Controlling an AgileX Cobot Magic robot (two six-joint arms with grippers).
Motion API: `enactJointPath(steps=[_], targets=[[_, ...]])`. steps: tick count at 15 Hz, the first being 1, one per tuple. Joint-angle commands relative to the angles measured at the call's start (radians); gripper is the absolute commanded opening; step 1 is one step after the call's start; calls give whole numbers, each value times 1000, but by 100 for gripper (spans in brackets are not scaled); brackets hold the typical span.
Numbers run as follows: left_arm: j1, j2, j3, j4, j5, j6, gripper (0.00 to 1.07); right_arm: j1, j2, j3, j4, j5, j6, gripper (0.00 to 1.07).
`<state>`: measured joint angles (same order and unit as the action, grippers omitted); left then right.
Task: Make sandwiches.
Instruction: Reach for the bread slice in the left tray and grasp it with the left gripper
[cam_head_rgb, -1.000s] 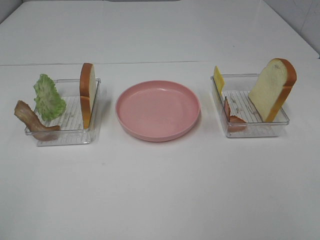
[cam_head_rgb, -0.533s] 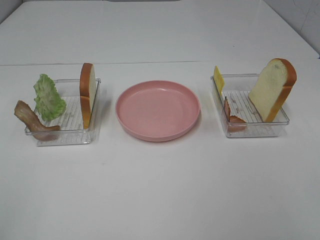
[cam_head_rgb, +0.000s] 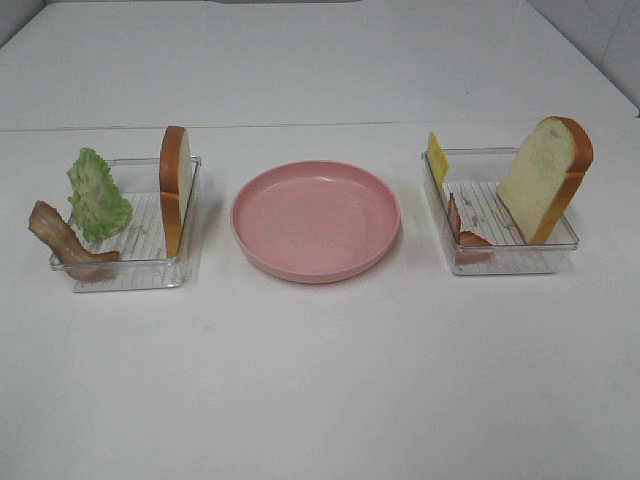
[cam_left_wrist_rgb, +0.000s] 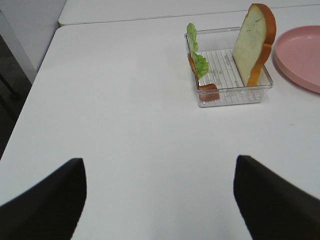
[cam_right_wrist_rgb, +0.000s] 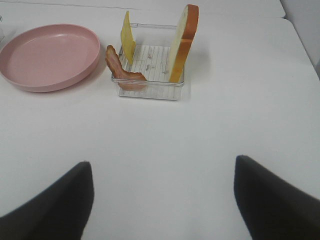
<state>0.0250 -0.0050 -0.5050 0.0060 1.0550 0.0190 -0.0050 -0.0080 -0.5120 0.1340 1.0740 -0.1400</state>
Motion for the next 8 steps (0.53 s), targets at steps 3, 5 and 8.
enactJointPath(steps=[3, 5, 8], targets=[[2, -23, 6, -6, -9, 1, 77, -6, -12, 4, 3, -12, 1, 74], [2, -23, 6, -6, -9, 1, 77, -6, -12, 4, 3, -12, 1, 74], [2, -20, 6, -6, -11, 2, 77, -6, -12, 4, 3, -12, 1, 74]])
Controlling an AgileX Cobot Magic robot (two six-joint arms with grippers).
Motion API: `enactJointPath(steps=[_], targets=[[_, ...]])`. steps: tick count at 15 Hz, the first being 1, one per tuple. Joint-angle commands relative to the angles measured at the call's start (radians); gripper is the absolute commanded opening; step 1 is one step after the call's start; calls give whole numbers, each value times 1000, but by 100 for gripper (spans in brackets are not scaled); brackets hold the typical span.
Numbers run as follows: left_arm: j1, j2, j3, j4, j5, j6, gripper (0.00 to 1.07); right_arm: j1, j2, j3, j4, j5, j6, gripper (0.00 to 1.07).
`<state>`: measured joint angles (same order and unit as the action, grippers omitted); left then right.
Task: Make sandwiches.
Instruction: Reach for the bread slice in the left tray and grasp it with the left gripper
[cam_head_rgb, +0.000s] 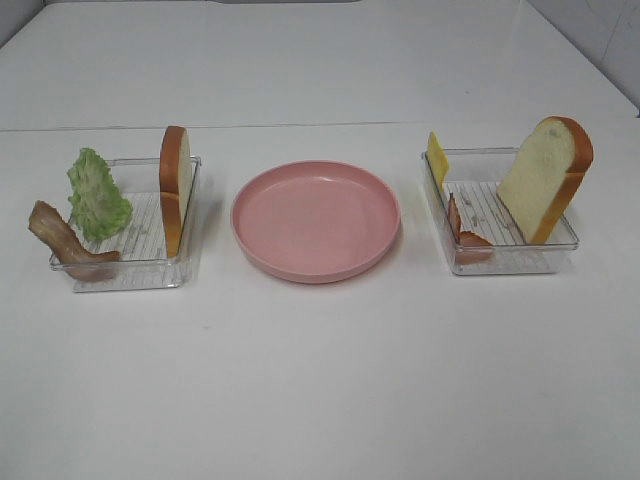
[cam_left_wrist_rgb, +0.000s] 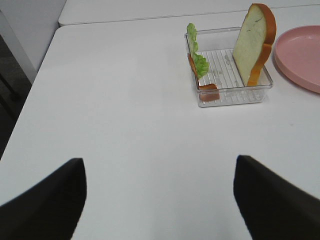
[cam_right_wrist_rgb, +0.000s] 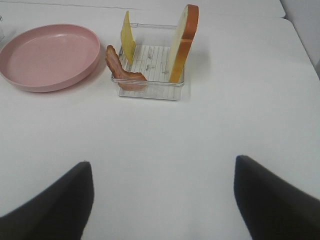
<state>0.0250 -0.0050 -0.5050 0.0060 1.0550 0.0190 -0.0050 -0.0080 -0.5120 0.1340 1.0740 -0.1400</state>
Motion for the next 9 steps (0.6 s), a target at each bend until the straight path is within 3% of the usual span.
enactJointPath(steps=[1, 7, 9], targets=[[2, -20, -2, -6, -18, 2, 77, -6, -12, 4, 3, -12, 1, 74], [2, 115, -64, -18, -208, 3, 77, -6, -12, 4, 3, -12, 1, 74], [2, 287, -64, -42, -342, 5, 77, -6, -12, 4, 3, -12, 1, 74]])
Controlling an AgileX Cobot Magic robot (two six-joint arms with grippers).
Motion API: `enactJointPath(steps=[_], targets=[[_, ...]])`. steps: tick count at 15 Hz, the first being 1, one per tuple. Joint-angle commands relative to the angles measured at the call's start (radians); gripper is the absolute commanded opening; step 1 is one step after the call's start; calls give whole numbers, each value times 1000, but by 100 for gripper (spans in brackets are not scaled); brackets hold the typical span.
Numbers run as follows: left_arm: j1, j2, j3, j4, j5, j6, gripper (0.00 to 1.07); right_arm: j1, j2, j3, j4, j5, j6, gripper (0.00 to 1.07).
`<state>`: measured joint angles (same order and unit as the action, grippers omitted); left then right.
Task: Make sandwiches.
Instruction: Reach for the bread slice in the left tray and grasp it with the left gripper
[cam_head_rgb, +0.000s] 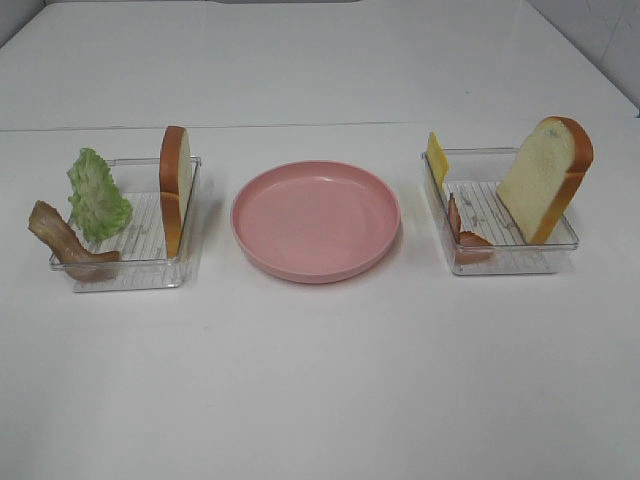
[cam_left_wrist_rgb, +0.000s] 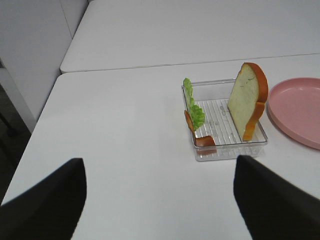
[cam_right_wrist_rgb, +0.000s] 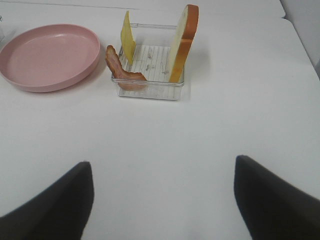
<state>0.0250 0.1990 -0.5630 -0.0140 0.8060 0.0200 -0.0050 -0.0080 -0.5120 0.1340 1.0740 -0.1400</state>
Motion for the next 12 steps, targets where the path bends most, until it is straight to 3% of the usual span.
enactJointPath(steps=[1, 2, 3, 5, 9, 12], targets=[[2, 125, -6, -31, -118, 4, 77, -6, -12, 4, 3, -12, 1, 74], [2, 288, -6, -57, -186, 4, 77, -6, -12, 4, 3, -12, 1, 74], [2, 288, -6, -57, -186, 4, 77, -6, -12, 4, 3, -12, 1, 74], [2, 530, -40, -71, -246, 4, 77, -6, -12, 4, 3, -12, 1, 74], [2, 784, -197, -89, -210, 4, 77, -6, -12, 4, 3, -12, 1, 74], [1, 977, -357, -185, -90, 4, 77, -6, -12, 4, 3, -12, 1, 74]])
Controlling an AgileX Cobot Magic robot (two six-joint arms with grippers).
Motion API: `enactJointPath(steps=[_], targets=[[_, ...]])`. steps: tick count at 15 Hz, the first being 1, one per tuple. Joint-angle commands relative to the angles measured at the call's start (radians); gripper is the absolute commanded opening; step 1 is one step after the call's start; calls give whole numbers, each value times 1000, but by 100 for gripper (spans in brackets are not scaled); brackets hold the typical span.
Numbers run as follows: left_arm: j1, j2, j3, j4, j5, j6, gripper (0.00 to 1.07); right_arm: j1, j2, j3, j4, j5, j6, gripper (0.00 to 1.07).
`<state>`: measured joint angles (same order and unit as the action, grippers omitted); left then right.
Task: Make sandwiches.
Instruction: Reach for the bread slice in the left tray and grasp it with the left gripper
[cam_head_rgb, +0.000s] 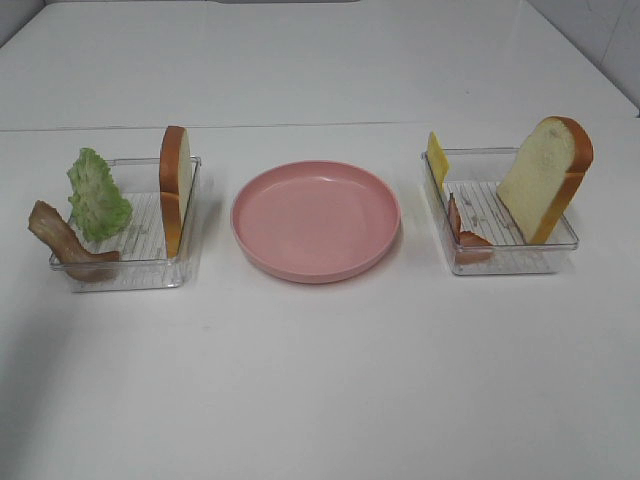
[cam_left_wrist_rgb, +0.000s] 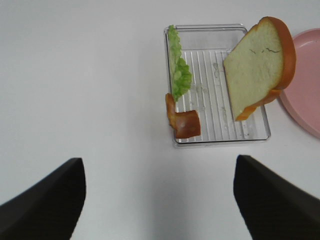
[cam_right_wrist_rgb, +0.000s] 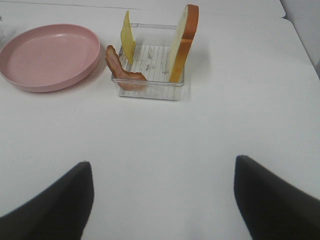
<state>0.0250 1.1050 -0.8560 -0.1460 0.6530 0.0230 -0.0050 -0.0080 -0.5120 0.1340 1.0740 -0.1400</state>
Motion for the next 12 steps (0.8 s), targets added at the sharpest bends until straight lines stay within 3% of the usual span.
enactJointPath(steps=[1, 4, 7, 10, 11, 12], targets=[[-33, 191, -188, -66, 156, 1, 77, -6, -12, 4, 3, -12, 1, 74], [-102, 330, -316, -66, 170, -2, 77, -6, -12, 4, 3, -12, 1, 74], [-178, 486, -461, -62, 239, -55, 77, -6, -12, 4, 3, -12, 1, 74], [-252, 663, -662, -21, 379, -177, 77, -6, -12, 4, 3, -12, 1, 74], [-300, 786, -815, 70, 507, -273, 77, -6, -12, 4, 3, -12, 1, 74], [-321, 839, -894, 116, 568, -305, 77, -6, -12, 4, 3, -12, 1, 74]])
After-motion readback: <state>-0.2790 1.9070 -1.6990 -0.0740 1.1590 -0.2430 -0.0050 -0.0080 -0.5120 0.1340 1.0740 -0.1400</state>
